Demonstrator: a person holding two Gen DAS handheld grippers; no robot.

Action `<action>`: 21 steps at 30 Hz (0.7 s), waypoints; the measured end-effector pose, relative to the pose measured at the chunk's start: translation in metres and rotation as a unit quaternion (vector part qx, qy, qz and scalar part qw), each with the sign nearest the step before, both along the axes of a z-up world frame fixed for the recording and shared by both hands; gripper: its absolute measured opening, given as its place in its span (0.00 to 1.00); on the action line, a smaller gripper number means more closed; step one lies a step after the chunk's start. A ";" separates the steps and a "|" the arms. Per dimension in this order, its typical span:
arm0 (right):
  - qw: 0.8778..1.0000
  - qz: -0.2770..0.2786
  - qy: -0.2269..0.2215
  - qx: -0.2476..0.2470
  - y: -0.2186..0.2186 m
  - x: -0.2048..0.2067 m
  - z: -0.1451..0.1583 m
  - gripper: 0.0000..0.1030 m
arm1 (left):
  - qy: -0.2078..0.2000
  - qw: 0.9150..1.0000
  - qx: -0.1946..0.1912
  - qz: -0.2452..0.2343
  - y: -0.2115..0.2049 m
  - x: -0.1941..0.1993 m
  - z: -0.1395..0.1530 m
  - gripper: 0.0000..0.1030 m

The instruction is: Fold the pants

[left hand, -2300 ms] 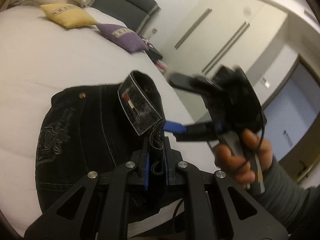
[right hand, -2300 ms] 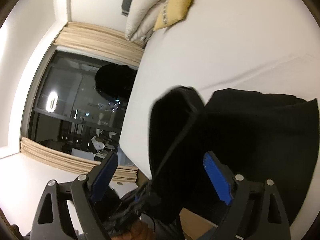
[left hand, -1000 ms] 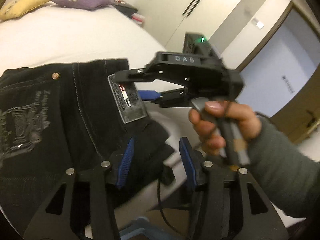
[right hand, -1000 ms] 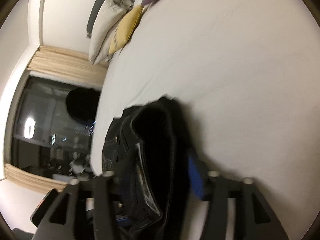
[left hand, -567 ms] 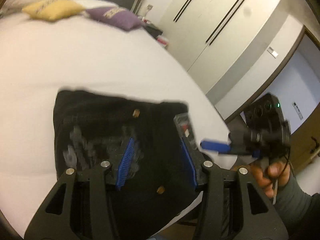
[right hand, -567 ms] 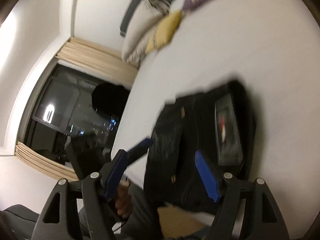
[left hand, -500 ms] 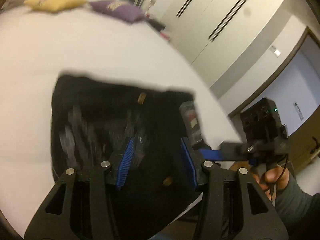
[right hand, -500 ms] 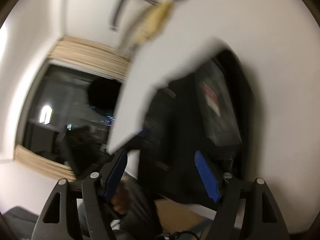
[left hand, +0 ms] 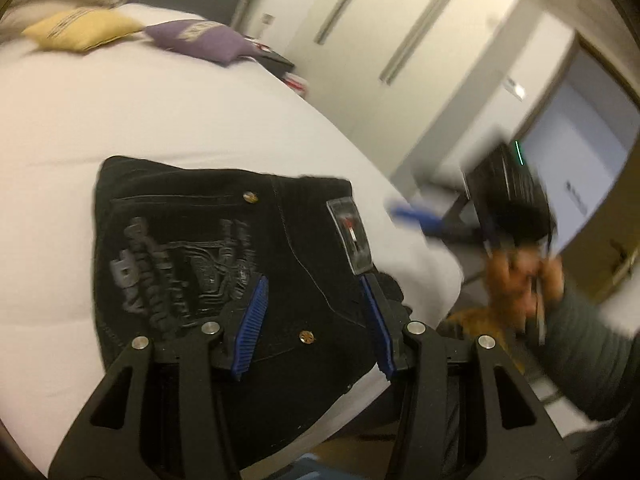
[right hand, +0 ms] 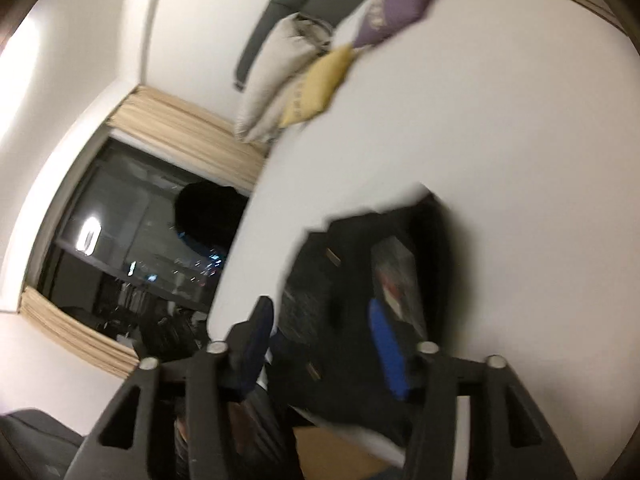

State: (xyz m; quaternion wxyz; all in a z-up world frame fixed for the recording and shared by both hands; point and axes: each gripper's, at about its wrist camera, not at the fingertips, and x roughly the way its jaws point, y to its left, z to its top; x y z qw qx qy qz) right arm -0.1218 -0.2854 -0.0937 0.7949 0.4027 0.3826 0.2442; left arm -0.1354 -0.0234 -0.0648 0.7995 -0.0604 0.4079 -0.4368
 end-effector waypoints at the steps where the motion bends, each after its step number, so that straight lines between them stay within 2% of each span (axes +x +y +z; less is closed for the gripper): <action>1: 1.000 0.017 -0.007 0.009 0.011 0.019 0.003 0.54 | -0.004 1.000 0.017 0.005 -0.006 0.001 -0.004 0.44; 3: 0.999 0.039 0.000 0.005 0.027 0.057 -0.004 0.57 | 0.020 0.999 0.029 0.027 -0.010 0.014 -0.022 0.44; 4: 0.999 0.035 0.022 -0.013 0.030 0.073 -0.016 0.57 | 0.040 0.998 0.032 0.034 -0.009 0.020 -0.032 0.44; 5: 0.998 0.022 0.050 -0.033 0.027 0.084 -0.033 0.57 | 0.056 0.998 0.015 0.035 -0.004 0.025 -0.042 0.44; 6: 0.996 0.009 0.077 -0.034 0.020 0.090 -0.047 0.51 | 0.053 0.998 -0.005 0.033 0.000 0.025 -0.045 0.44; 7: 0.995 -0.006 0.102 -0.010 0.011 0.095 -0.065 0.41 | 0.050 0.998 -0.005 0.030 -0.001 0.024 -0.046 0.44; 8: 0.994 -0.019 0.107 0.014 -0.002 0.092 -0.078 0.17 | 0.044 0.999 0.005 0.026 -0.003 0.021 -0.045 0.44; 9: 0.994 -0.028 0.108 0.020 -0.008 0.088 -0.084 0.03 | 0.039 0.999 0.012 0.023 -0.005 0.019 -0.043 0.44; 11: 0.993 -0.054 0.107 0.024 -0.022 0.070 -0.086 0.02 | 0.048 0.999 -0.001 0.021 -0.005 0.021 -0.033 0.44; 13: 0.992 -0.067 0.102 0.019 -0.028 0.055 -0.075 0.12 | 0.035 0.999 -0.014 0.033 -0.001 0.032 -0.018 0.44; 15: 0.995 -0.056 0.069 0.049 -0.024 0.036 -0.055 0.56 | 0.031 0.998 -0.019 0.055 0.003 0.058 -0.008 0.44; 17: 0.997 -0.027 0.029 0.066 -0.008 0.017 -0.032 0.62 | 0.043 0.996 -0.029 0.068 0.004 0.083 -0.009 0.44; 19: 0.998 0.019 0.008 0.067 0.014 0.000 -0.019 0.62 | 0.063 0.996 -0.010 0.066 -0.002 0.105 -0.019 0.44; 21: 0.997 0.057 0.009 0.048 0.035 -0.015 -0.022 0.68 | 0.097 0.993 0.014 0.065 -0.011 0.123 -0.044 0.44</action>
